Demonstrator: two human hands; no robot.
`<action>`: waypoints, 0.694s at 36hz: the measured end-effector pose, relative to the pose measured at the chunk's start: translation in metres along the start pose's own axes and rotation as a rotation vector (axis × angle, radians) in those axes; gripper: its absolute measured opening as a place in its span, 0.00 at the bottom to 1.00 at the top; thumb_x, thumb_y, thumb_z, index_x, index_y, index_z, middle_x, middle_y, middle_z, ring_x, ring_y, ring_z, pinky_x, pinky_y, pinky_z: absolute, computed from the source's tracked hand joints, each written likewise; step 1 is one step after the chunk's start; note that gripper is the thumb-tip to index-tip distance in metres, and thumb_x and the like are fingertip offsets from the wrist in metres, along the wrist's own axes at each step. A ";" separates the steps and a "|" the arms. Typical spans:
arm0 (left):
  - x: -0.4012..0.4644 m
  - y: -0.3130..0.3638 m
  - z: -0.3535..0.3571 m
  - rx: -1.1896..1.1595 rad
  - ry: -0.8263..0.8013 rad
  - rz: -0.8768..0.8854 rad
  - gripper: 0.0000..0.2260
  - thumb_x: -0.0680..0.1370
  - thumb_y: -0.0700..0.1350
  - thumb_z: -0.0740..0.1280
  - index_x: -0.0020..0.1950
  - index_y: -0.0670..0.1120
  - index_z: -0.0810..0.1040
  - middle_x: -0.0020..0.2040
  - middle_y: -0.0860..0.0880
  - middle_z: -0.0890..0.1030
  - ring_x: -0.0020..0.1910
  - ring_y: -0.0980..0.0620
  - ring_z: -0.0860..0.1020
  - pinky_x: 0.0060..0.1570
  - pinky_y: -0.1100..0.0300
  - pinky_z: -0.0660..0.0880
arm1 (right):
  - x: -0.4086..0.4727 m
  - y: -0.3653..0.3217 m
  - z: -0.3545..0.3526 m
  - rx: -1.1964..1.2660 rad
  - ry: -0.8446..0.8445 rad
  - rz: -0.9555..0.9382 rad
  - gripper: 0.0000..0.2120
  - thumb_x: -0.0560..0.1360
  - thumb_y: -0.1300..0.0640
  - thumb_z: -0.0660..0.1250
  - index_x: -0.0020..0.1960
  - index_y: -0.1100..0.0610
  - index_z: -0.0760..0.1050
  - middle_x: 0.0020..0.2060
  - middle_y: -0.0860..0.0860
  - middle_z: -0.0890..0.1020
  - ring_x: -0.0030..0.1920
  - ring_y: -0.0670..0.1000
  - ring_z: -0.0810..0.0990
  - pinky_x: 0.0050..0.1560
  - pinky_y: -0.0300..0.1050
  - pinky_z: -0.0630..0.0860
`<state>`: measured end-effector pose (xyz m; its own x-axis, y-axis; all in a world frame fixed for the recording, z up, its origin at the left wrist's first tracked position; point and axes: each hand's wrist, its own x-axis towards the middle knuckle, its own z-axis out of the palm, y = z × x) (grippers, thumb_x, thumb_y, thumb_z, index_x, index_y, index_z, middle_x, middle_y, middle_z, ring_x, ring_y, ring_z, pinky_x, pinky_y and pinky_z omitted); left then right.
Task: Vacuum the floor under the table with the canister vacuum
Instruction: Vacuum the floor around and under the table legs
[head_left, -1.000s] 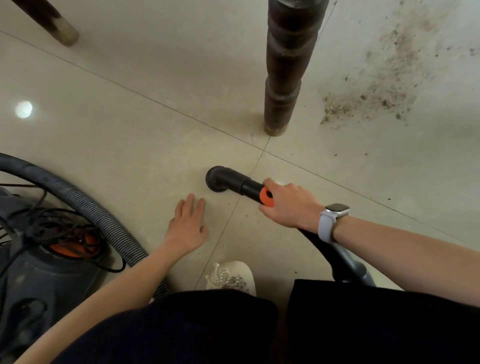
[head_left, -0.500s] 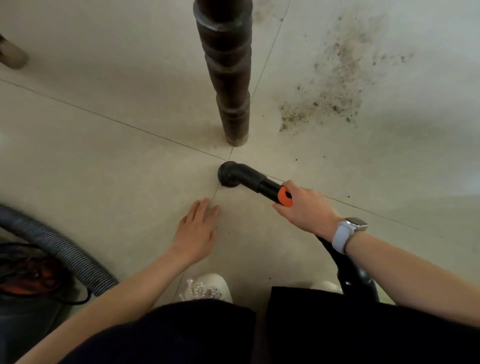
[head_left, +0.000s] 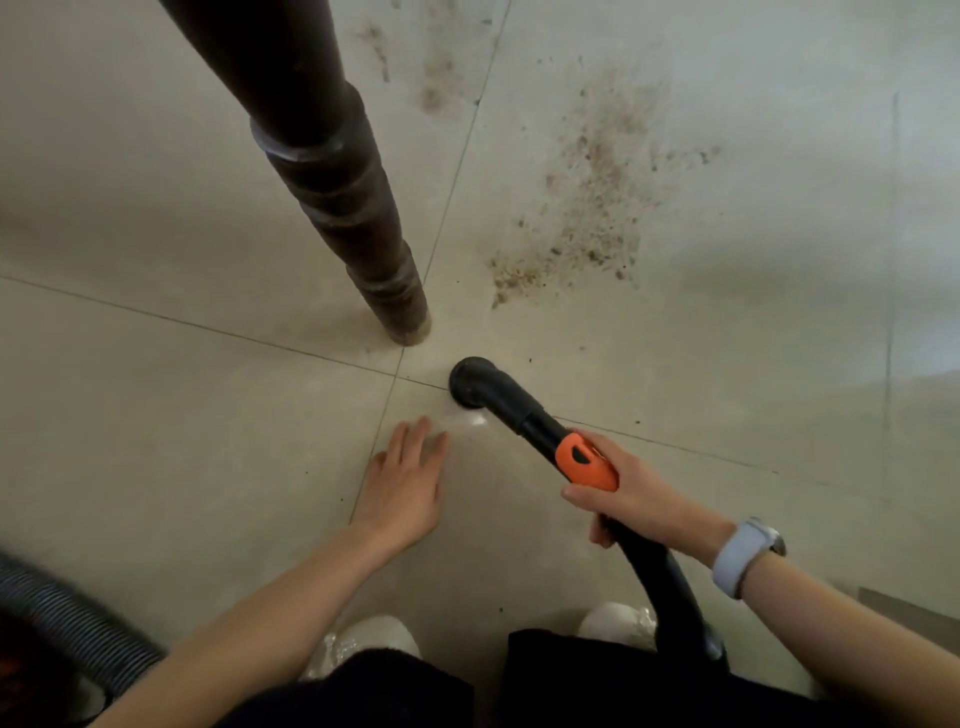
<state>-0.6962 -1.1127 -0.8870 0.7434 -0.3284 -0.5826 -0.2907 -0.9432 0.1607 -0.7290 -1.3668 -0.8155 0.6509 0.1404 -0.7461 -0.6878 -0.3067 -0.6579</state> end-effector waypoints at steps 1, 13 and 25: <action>0.000 0.000 0.001 -0.007 0.006 0.000 0.28 0.80 0.46 0.56 0.79 0.49 0.50 0.79 0.46 0.44 0.77 0.42 0.44 0.72 0.45 0.55 | -0.003 0.006 0.000 0.015 -0.005 0.027 0.19 0.75 0.60 0.69 0.61 0.51 0.65 0.34 0.55 0.78 0.24 0.53 0.78 0.26 0.44 0.75; -0.001 -0.021 0.008 0.044 0.122 0.064 0.27 0.75 0.43 0.67 0.74 0.45 0.67 0.76 0.42 0.62 0.74 0.40 0.61 0.66 0.44 0.66 | 0.002 0.000 -0.009 -0.214 0.299 0.006 0.11 0.75 0.49 0.68 0.48 0.54 0.68 0.29 0.52 0.75 0.22 0.53 0.75 0.23 0.44 0.72; -0.004 -0.019 0.019 0.022 0.144 0.109 0.24 0.74 0.43 0.68 0.70 0.47 0.72 0.73 0.38 0.66 0.72 0.37 0.64 0.64 0.38 0.68 | -0.019 0.016 -0.008 -0.377 0.346 0.063 0.10 0.73 0.47 0.68 0.45 0.50 0.68 0.30 0.52 0.79 0.21 0.52 0.77 0.22 0.40 0.72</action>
<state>-0.7046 -1.0927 -0.9028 0.7848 -0.4341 -0.4424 -0.3864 -0.9008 0.1984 -0.7501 -1.3818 -0.8114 0.7243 -0.1893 -0.6630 -0.6068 -0.6317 -0.4825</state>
